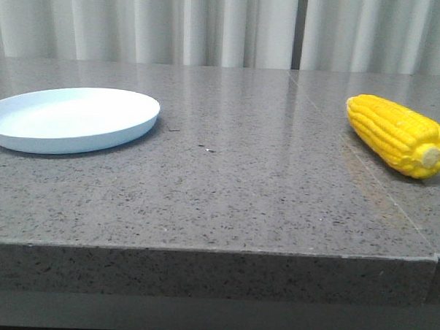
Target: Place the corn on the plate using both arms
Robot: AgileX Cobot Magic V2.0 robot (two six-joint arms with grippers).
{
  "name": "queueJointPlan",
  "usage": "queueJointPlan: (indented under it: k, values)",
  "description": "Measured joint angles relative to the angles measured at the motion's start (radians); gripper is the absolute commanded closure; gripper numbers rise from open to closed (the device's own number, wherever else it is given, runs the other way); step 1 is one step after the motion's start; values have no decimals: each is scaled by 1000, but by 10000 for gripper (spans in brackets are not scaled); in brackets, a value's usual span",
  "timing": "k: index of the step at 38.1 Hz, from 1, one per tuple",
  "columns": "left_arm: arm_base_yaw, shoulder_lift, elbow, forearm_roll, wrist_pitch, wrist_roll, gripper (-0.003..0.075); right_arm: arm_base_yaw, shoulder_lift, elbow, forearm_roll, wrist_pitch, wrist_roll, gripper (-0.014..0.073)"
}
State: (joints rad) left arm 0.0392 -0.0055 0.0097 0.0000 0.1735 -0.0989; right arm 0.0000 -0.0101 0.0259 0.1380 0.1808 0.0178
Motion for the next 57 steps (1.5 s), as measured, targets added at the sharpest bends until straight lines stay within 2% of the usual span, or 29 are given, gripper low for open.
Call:
queueJointPlan:
  k: [32, 38, 43, 46, 51, 57]
  values:
    - [0, 0, 0, 0, -2, 0, 741, 0, 0, 0, 0, -8, 0, 662]
    - [0, 0, 0, 0, -85, 0, 741, 0, 0, -9, 0, -24, 0, 661]
    - [0, 0, -2, 0, -243, 0, 741, 0, 0, -88, 0, 1, 0, 661]
    - [0, 0, -30, 0, -269, 0, 741, 0, 0, -176, 0, 49, 0, 661]
    - [0, 3, -162, 44, -192, 0, 741, 0, 35, -340, 0, 137, 0, 661]
    - [0, 105, -329, 191, -67, 0, 741, 0, 173, -504, 0, 205, 0, 661]
